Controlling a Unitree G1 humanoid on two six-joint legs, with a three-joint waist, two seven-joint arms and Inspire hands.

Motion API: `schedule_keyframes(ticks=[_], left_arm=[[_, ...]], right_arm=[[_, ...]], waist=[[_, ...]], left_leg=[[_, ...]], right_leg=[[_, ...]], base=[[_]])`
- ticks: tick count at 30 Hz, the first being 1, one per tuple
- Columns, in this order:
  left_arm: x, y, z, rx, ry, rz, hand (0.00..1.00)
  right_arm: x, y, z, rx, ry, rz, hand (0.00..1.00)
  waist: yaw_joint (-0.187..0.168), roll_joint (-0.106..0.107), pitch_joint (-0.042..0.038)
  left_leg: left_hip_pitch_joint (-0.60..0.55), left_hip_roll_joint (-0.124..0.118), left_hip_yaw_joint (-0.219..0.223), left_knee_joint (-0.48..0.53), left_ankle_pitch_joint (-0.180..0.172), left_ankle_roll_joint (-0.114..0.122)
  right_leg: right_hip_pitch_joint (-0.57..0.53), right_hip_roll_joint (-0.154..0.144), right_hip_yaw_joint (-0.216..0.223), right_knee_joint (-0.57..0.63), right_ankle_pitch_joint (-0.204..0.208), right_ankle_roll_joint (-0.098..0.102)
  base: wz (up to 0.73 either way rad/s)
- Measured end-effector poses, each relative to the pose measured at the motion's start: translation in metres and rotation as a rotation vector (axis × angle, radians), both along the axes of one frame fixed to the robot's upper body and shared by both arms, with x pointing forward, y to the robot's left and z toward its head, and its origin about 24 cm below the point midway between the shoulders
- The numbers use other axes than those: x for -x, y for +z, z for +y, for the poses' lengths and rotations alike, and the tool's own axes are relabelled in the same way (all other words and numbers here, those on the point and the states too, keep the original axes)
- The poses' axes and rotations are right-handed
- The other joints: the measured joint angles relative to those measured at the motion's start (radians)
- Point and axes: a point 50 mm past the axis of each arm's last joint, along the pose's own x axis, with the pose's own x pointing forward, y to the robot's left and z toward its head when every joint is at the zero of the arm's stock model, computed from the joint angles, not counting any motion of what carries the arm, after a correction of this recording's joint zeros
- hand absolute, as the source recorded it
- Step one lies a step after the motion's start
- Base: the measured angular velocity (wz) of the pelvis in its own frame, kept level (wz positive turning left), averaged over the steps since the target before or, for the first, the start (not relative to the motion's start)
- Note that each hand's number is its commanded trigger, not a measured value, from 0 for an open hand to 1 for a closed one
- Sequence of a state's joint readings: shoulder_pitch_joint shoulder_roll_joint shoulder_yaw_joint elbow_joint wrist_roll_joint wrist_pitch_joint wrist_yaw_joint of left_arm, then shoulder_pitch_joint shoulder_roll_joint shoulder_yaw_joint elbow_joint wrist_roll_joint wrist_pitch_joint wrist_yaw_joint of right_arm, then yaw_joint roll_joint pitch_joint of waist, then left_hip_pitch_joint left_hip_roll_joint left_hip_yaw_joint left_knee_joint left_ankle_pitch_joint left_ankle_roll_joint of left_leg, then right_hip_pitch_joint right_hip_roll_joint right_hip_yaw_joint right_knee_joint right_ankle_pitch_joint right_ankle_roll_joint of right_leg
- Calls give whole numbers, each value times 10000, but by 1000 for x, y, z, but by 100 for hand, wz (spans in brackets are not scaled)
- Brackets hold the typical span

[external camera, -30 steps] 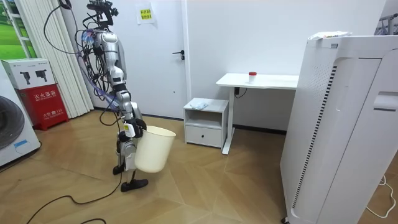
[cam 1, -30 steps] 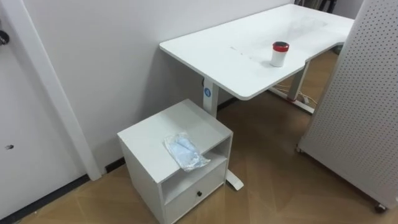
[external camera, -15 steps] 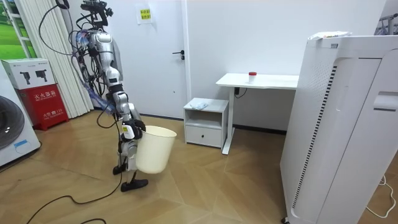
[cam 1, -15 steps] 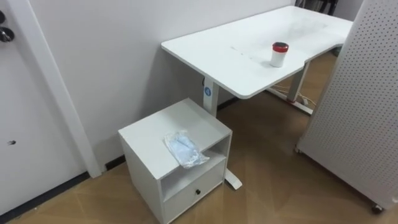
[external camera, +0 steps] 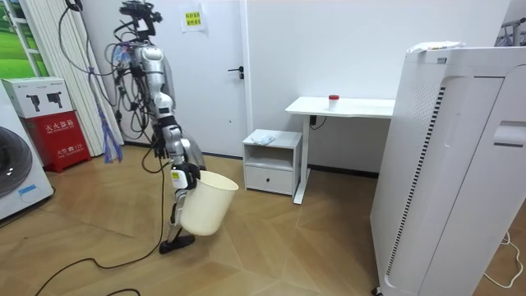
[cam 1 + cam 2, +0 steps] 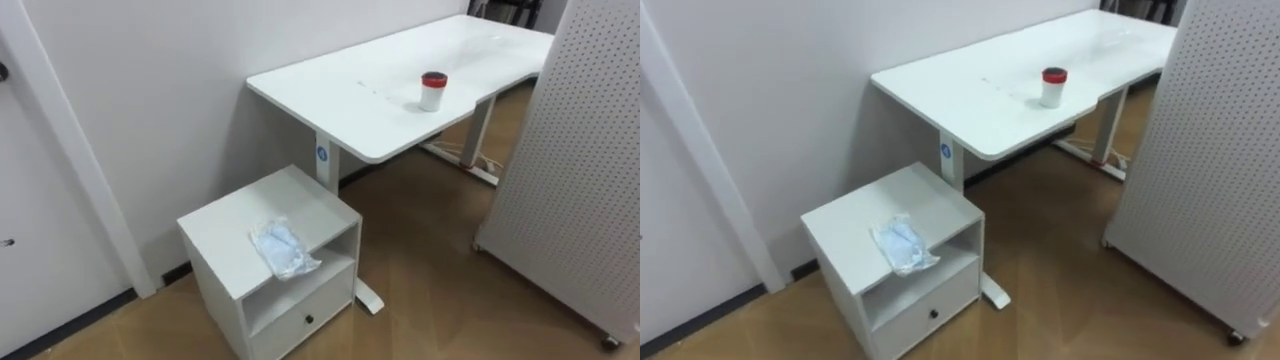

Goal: Pick garbage

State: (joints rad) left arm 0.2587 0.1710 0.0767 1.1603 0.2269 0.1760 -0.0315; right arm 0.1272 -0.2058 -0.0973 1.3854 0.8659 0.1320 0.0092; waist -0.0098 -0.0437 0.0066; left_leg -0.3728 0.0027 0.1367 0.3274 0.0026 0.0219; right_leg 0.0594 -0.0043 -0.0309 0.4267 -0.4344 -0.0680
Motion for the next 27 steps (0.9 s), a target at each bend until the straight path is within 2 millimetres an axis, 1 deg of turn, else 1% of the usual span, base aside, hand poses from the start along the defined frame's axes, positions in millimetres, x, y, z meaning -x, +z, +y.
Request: schedule_keyframes(ticks=[1, 2, 3, 4, 5, 6, 7, 8, 9, 11, 12, 13, 14, 15, 16, 17, 18, 19, 20, 21, 22, 23, 24, 25, 26, 27], left_arm=[[-1, 0, -1, 23, -46, -145, 0], [-5, 0, 0, -12, -95, -333, 0], [-6, 0, 1, -61, -121, -407, 0], [-12, 0, 1, -152, -208, -686, 0], [-17, 0, 1, -181, -253, -891, 0], [-19, 0, 1, -201, -269, -954, 0], [-22, 0, 1, -217, -288, -1025, 0], [-24, 0, 1, -199, -303, -1100, 0], [-27, 0, 1, -201, -326, -1151, 0], [-39, 0, 1, -201, -392, -1466, 0], [-45, 0, 0, -200, -432, -1607, 0], [-53, 1, 0, -179, -501, -1798, 0], [-61, 1, 0, -182, -568, -1992, 0], [-66, 2, 0, -212, -605, -2125, 0], [-76, 4, 2, -357, -713, -2455, 0], [-86, 6, 3, -577, -786, -2823, 0], [-91, 7, 4, -677, -831, -3038, 0], [-104, 10, 3, -872, -993, -3468, 0], [-117, 13, 2, -1126, -1167, -3888, 0], [-125, 14, 0, -1206, -1285, -4134, 0], [-140, 18, -5, -1288, -1509, -4662, 0], [-155, 22, -9, -1329, -1757, -5169, 0], [-162, 24, -11, -1355, -1860, -5427, 0], [-173, 28, -13, -1414, -2030, -5895, 0], [-181, 31, -17, -1516, -2197, -6178, 0], [-185, 33, -19, -1573, -2261, -6316, 0]], right_arm=[[-3, 0, 0, -6, 98, -60, 100], [-7, -1, 2, -35, 269, -99, 100], [-8, -1, 3, -62, 359, -149, 100], [-10, -1, 3, -45, 407, -263, 100], [-10, -1, 2, -40, 486, -359, 100], [-11, -1, 3, -39, 498, -373, 100], [-13, -1, 3, -62, 506, -446, 100], [-16, -1, 4, -99, 548, -540, 100], [-18, -1, 4, -107, 595, -597, 100], [-25, -1, 4, -71, 1073, -635, 100], [-27, -1, 4, -68, 1080, -687, 100], [-32, -1, 4, -40, 1171, -785, 100], [-39, 0, 3, 30, 1343, -922, 100], [-43, 0, 3, 94, 1466, -1008, 100], [-48, 1, 2, 228, 1542, -1121, 100], [-54, 2, 0, 348, 1481, -1333, 100], [-52, 2, 0, 416, 1450, -1365, 100], [-57, 3, 0, 502, 1476, -1571, 100], [-66, 4, 0, 506, 1528, -1846, 100], [-72, 4, 1, 505, 1583, -2037, 100], [-83, 6, 2, 538, 1793, -2394, 100], [-94, 8, 3, 586, 1990, -2708, 100], [-97, 8, 3, 589, 2109, -2822, 100], [-103, 9, 5, 539, 2341, -3038, 100], [-106, 9, 7, 512, 2604, -3086, 100], [-107, 9, 8, 502, 2705, -3092, 100]], waist=[[26, -17, -40], [72, -106, -51], [102, -158, -56], [87, -212, -26], [78, -190, 8], [97, -205, 14], [177, -188, 8], [166, -226, 27], [174, -221, 13], [207, -157, -25], [200, -153, -31], [201, -141, -53], [207, -134, -64], [193, -165, -66], [114, -254, -33], [130, -300, -20], [111, -201, -63], [134, -108, -48], [161, -43, -24], [162, -1, 16], [178, 136, 103], [160, 285, 144], [168, 325, 148], [177, 359, 138], [161, 366, 121], [144, 346, 112]], left_leg=[[42, -66, 116, 105, 143, 235], [70, -190, 147, 308, 134, 441], [71, -218, 222, 481, 36, 494], [61, -230, 292, 766, -233, 518], [1, -208, 361, 1146, -570, 523], [-24, -176, 445, 1341, -759, 532], [-43, -150, 530, 1652, -1111, 519], [-49, -169, 554, 1820, -1345, 520], [-85, -185, 571, 1897, -1459, 525], [-369, -227, 592, 2324, -1937, 597], [-424, -257, 594, 2449, -2055, 600], [-534, -322, 603, 2642, -2301, 685], [-513, -407, 648, 2679, -2425, 801], [-473, -502, 634, 2670, -2458, 817], [-312, -688, 668, 2685, -2566, 929], [-144, -836, 622, 2699, -2698, 1015], [-54, -851, 587, 2698, -2770, 1057], [135, -851, 431, 2649, -2878, 1099], [261, -845, 256, 2514, -2906, 1105], [314, -818, 187, 2461, -2902, 1101], [360, -733, 72, 2365, -2903, 1101], [354, -578, -72, 2283, -2895, 1084], [362, -523, -100, 2187, -2876, 1053], [386, -450, -205, 2034, -2836, 987], [408, -444, -335, 1931, -2807, 936], [415, -445, -339, 1880, -2800, 910]], right_leg=[[129, -136, 14, -201, -49, 96], [290, -257, -5, -448, -48, 220], [393, -329, -36, -610, -3, 315], [628, -427, -237, -955, 125, 508], [853, -504, -408, -1216, 198, 597], [935, -555, -412, -1282, 199, 598], [1053, -680, -358, -1336, 181, 626], [1074, -744, -320, -1295, 158, 669], [1037, -794, -305, -1219, 115, 744], [931, -911, -410, -968, -75, 901], [906, -956, -485, -889, -136, 938], [667, -1081, -631, -334, -260, 1105], [250, -1292, -847, 804, -285, 1159], [-24, -1435, -986, 1546, -252, 1221], [-666, -1758, -1048, 3084, 35, 1438], [-1270, -1910, -980, 4501, 772, 1404], [-1565, -1933, -916, 5149, 1310, 1328], [-2125, -1956, -794, 6105, 2313, 1265], [-2718, -1966, -752, 6639, 2350, 1251], [-3047, -1975, -788, 6787, 2144, 1248], [-3699, -1962, -829, 6738, 1740, 1262], [-4224, -1823, -842, 6021, 1412, 1228], [-4412, -1781, -856, 5427, 1327, 1238], [-4599, -1633, -847, 3904, 1314, 1212], [-4549, -1583, -847, 2146, 1418, 1200], [-4524, -1544, -853, 1334, 1596, 1187]], base=[[-41], [-45], [-36], [-19], [-16], [-25], [-25], [-23], [-7], [2], [8], [10], [14], [22], [34], [39], [37], [24], [19], [17], [21], [19], [16], [21], [24], [31]])
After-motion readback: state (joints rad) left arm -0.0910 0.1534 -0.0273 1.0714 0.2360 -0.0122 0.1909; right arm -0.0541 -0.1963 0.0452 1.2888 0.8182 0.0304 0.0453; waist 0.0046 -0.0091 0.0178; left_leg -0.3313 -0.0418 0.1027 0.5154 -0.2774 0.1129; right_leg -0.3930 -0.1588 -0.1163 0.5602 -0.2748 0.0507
